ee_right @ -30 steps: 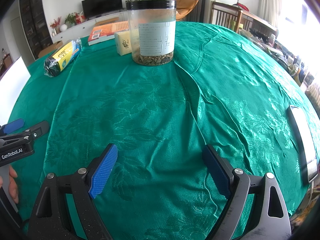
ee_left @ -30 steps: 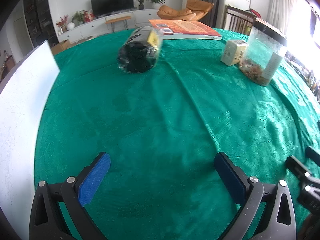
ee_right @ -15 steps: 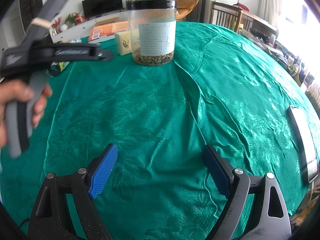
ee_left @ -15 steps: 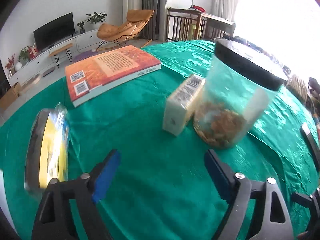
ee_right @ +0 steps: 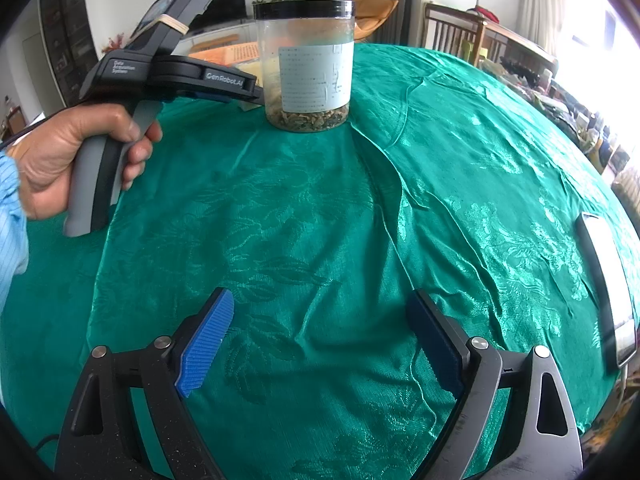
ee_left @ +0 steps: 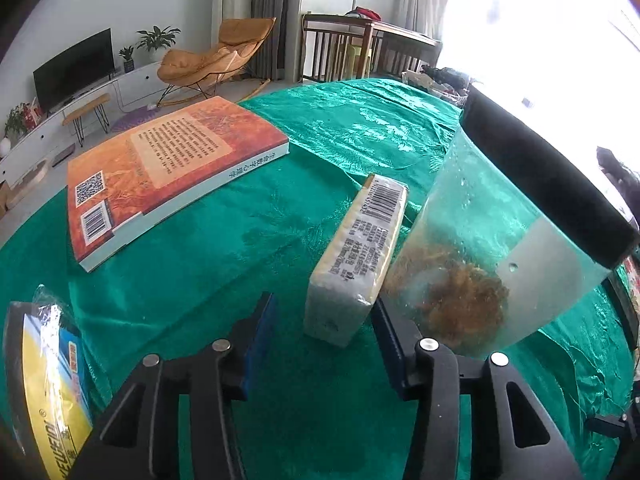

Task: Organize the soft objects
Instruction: 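Grasp the cream tissue pack with the left tool, then carry the tissue pack toward the right tool and release it on the table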

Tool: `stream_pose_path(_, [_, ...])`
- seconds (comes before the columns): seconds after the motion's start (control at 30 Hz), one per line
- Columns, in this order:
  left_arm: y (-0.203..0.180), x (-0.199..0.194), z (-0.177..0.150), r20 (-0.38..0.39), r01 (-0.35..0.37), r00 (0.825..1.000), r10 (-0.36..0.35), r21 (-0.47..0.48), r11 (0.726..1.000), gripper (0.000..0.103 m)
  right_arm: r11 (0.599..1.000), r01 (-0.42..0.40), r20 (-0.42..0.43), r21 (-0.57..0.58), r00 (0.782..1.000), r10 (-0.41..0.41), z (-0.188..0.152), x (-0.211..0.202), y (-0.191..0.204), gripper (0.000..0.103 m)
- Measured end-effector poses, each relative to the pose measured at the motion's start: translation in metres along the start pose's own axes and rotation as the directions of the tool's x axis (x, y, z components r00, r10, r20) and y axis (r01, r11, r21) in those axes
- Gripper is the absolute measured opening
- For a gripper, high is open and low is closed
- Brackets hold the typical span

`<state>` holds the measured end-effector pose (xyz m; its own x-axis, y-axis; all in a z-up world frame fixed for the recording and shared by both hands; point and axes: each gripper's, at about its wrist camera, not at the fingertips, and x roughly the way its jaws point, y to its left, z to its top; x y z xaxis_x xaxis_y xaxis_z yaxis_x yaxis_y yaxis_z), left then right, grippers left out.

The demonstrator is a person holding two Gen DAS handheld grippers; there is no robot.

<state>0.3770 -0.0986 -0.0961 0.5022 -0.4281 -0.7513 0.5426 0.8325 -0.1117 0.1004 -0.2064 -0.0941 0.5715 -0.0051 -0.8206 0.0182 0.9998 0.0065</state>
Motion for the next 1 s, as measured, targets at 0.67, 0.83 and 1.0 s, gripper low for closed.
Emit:
stream_pose_path(0.67, [-0.074, -0.119, -0.111, 0.058, 0.026, 0.998, -0.025, -0.027, 0.999, 0.026, 1.000, -0.006, 0.000, 0.003, 1.000, 0.006, 0.002, 0.000, -0.001, 0.091])
stream_pose_path(0.83, [-0.108, -0.112, -0.107, 0.025, 0.009, 1.000, -0.009, 0.005, 1.000, 0.032, 1.000, -0.020, 0.004, 0.021, 1.000, 0.020, 0.004, 0.000, -0.006, 0.091])
stream_pose_path(1.0, [-0.085, -0.124, -0.119, 0.037, -0.144, 0.988, 0.147, -0.084, 0.986, 0.089, 1.000, -0.014, 0.004, 0.018, 1.000, 0.014, 0.003, 0.001, -0.005, 0.091])
